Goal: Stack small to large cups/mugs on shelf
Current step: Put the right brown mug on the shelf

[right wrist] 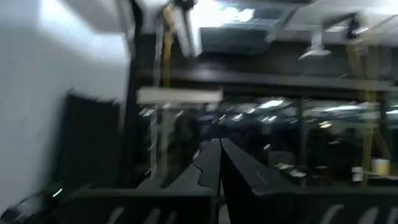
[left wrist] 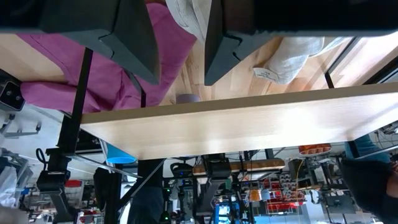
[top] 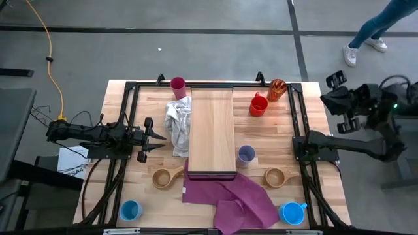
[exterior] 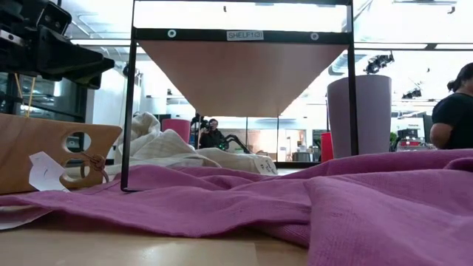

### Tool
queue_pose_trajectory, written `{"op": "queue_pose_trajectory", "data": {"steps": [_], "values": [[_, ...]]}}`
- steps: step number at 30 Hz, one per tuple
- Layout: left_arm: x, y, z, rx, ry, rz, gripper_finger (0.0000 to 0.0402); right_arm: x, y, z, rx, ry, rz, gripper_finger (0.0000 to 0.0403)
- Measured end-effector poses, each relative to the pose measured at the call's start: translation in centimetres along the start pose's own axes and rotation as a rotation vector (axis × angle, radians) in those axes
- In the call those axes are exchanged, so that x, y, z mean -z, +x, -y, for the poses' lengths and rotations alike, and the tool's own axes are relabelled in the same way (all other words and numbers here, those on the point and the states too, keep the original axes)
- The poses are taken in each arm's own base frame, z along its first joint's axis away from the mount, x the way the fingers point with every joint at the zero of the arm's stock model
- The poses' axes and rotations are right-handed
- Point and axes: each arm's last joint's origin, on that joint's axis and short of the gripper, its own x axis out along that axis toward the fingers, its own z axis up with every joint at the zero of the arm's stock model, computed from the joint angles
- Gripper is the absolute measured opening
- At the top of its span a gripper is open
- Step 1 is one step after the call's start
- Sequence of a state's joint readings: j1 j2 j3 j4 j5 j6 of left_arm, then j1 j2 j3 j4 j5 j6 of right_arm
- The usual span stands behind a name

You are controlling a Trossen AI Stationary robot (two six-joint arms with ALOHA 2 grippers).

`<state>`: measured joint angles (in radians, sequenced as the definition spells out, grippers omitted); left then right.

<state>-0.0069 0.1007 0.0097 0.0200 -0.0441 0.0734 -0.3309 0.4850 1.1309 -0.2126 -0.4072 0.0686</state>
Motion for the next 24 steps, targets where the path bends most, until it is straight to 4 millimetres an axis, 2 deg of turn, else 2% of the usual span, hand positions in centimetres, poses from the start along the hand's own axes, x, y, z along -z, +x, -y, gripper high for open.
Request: {"op": "queue_pose_trajectory", "data": {"steps": [2, 8, 17, 24], "values": [[0.0, 0.0, 0.0, 0.000, 0.000, 0.000, 0.0111, -0.7, 1.7, 0.7, 0.004, 0.016, -0.102, 0.0000], [0.0, 0.0, 0.0, 0.000, 0.000, 0.000, 0.0111, -0.5, 6.5, 3.0, 0.067, 0.085, -0.427, 0.0000], [0.0, 0.0, 0.0, 0.000, 0.000, 0.000, 0.0111, -0.5, 12.6, 5.4, 0.104, 0.163, -0.551, 0.0000], [0.0, 0.0, 0.0, -0.001, 0.000, 0.000, 0.0111, -0.1, 16.8, 5.8, 0.256, 0.084, -0.641, 0.0000]]}}
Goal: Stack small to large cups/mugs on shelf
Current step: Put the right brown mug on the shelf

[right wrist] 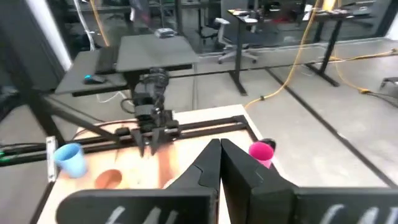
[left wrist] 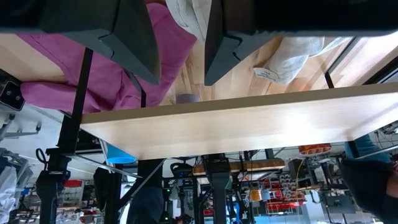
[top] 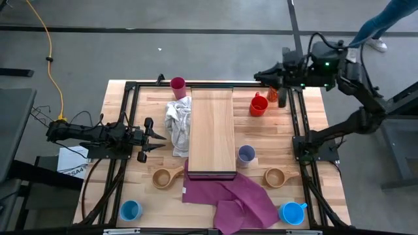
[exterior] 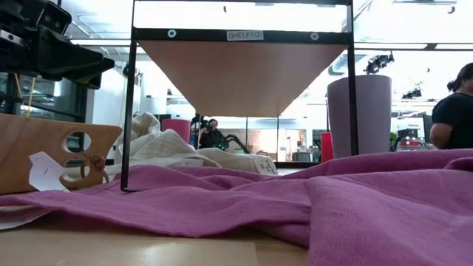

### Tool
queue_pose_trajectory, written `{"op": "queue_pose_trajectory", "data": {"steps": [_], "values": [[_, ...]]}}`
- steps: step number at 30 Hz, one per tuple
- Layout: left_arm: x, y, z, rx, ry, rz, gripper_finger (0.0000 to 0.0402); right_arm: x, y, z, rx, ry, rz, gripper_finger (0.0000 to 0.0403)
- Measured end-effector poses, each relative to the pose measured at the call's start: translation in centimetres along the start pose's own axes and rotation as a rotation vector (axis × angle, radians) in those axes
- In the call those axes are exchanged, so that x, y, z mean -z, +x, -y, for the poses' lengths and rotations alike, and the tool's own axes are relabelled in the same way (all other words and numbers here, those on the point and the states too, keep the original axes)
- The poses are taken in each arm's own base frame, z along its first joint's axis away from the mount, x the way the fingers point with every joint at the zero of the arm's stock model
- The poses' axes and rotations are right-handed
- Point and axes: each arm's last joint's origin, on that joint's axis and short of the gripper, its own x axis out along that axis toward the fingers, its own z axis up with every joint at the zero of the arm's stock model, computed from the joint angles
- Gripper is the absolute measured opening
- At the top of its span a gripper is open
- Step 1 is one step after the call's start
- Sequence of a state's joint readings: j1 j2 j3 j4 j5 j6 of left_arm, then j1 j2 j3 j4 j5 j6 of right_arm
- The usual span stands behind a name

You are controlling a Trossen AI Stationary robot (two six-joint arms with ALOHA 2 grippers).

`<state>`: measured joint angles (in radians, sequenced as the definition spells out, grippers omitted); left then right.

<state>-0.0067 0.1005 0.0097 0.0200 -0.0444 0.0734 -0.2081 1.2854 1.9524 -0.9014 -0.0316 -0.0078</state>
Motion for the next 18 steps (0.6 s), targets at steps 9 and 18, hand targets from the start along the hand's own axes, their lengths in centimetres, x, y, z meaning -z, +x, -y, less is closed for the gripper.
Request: {"op": "queue_pose_trajectory", "data": {"steps": [9, 18], "values": [[0.0, 0.0, 0.0, 0.001, 0.000, 0.000, 0.0111, -1.6, 4.3, -1.9, 0.145, -0.035, -0.144, 0.0000], [0.0, 0.0, 0.0, 0.000, 0.000, 0.000, 0.0111, -0.7, 8.4, -3.0, 0.228, 0.010, -0.235, 0.0000]]}}
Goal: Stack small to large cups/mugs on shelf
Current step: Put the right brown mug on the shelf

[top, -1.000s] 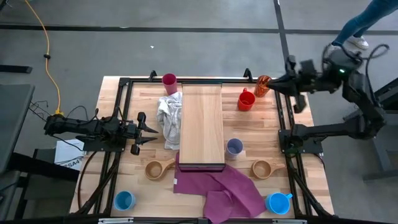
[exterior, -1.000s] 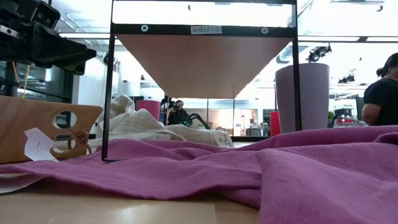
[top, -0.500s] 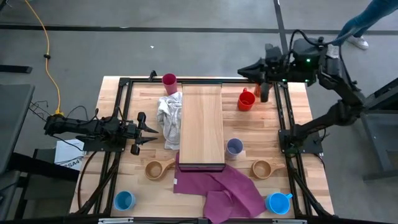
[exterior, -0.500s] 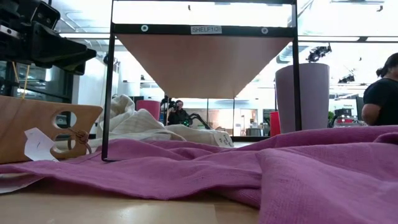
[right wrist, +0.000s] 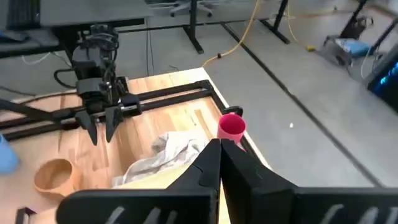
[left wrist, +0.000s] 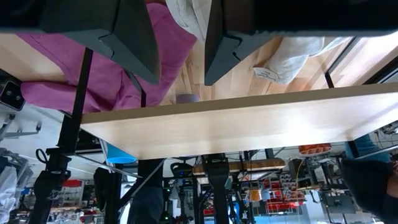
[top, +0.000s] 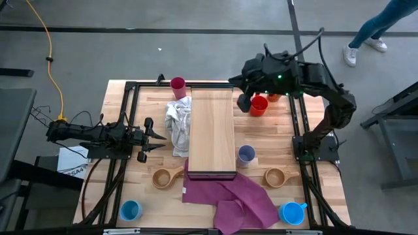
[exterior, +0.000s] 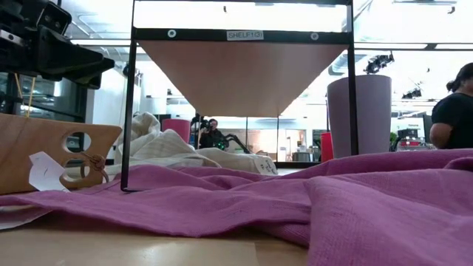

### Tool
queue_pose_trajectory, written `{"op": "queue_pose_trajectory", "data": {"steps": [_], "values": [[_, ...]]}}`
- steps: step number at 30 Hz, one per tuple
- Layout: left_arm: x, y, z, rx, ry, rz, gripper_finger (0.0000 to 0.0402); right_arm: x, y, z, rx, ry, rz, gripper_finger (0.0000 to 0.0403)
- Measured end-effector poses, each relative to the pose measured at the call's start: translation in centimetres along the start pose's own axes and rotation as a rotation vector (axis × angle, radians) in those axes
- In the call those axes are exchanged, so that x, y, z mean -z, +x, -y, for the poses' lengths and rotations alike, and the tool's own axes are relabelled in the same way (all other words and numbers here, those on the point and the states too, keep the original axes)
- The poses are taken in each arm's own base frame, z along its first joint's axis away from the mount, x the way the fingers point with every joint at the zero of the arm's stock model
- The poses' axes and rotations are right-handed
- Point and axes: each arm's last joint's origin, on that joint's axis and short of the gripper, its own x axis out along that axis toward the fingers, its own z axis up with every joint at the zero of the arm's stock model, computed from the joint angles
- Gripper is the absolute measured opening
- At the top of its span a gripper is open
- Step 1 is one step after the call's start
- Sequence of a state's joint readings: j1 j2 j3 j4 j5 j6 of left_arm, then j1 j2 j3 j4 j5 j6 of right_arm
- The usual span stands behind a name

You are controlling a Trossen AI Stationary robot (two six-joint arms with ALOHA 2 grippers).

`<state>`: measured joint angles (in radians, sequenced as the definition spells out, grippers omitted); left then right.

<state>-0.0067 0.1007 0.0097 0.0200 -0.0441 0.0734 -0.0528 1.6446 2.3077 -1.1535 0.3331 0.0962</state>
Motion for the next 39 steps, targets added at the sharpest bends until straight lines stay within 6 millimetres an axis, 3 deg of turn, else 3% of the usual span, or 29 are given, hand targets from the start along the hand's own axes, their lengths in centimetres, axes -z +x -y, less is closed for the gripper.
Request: {"op": "queue_pose_trajectory", "data": {"steps": [4, 17, 28, 35, 39], "values": [[0.0, 0.0, 0.0, 0.000, 0.000, 0.000, 0.0111, 1.0, 0.5, -0.3, 0.005, 0.036, -0.110, 0.0000], [0.0, 0.0, 0.0, 0.001, 0.000, 0.000, 0.0111, 3.9, -0.7, -0.7, 0.061, 0.173, -0.394, 0.0000], [0.0, 0.0, 0.0, 0.000, 0.000, 0.000, 0.0111, 4.5, 0.4, -0.7, 0.095, 0.215, -0.430, 0.0000], [0.0, 0.0, 0.0, 0.000, 0.000, 0.000, 0.0111, 8.1, 3.2, -0.8, 0.123, 0.201, -0.626, 0.0000], [0.0, 0.0, 0.0, 0.000, 0.000, 0.000, 0.0111, 11.0, 3.0, -0.9, 0.172, 0.181, -0.697, 0.0000]]}}
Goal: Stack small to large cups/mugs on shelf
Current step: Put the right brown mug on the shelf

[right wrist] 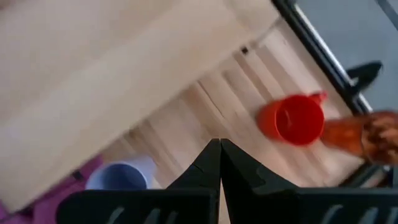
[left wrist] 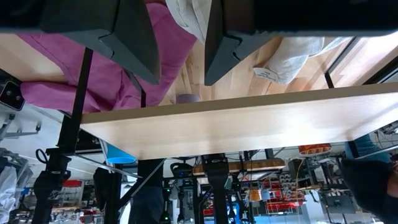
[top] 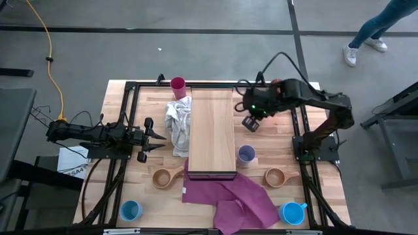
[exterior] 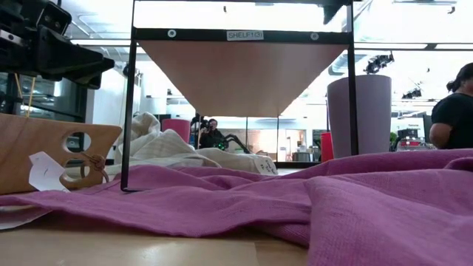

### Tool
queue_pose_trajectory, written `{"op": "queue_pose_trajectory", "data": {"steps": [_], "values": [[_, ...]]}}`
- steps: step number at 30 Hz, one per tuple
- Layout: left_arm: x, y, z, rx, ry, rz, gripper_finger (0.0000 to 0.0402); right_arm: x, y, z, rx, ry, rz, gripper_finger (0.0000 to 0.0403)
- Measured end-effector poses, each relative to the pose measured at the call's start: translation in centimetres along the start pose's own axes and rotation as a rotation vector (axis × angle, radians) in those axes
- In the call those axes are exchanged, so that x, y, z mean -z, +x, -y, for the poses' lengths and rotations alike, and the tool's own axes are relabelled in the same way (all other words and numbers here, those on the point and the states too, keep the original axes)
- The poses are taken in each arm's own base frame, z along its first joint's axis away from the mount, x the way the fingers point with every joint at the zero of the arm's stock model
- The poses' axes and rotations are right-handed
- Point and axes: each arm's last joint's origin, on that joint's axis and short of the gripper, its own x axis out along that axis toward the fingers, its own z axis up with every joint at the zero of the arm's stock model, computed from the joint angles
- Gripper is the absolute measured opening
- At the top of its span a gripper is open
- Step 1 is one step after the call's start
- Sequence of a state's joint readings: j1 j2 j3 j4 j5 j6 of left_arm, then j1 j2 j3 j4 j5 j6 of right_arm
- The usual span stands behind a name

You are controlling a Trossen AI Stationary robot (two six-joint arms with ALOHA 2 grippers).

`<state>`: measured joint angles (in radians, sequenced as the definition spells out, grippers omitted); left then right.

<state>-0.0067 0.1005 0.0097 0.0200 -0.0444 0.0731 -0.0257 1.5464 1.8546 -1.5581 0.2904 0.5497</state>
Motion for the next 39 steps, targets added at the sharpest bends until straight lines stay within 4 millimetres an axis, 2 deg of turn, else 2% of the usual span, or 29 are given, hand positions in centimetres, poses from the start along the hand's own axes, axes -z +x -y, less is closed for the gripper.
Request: {"op": "queue_pose_trajectory", "data": {"steps": [3, 11, 17, 21, 25, 31, 39], "values": [[0.0, 0.0, 0.0, 0.000, 0.000, 0.000, 0.0111, 2.1, -0.4, 0.7, -0.005, 0.048, 0.030, 0.0000], [0.0, 0.0, 0.0, 0.000, 0.000, 0.000, 0.0111, 8.2, -2.8, 2.6, -0.244, 0.222, 0.222, 0.0000], [0.0, 0.0, 0.0, 0.000, 0.000, -0.001, 0.0111, 12.3, -2.6, 3.1, -0.363, 0.242, 0.208, 0.0000], [0.0, 0.0, 0.0, 0.000, 0.000, 0.000, 0.0111, 14.4, -1.9, 3.2, -0.457, 0.229, 0.118, 0.0000], [0.0, 0.0, 0.0, 0.000, 0.000, 0.000, 0.0111, 15.8, -1.3, 2.9, -0.514, 0.174, -0.004, 0.0000], [0.0, 0.0, 0.0, 0.000, 0.000, 0.000, 0.0111, 16.8, -1.4, 2.5, -0.549, 0.052, -0.100, 0.0007], [0.0, 0.0, 0.0, 0.000, 0.000, -0.001, 0.0111, 17.3, -1.4, 2.3, -0.574, 0.011, -0.200, 0.0078]]}}
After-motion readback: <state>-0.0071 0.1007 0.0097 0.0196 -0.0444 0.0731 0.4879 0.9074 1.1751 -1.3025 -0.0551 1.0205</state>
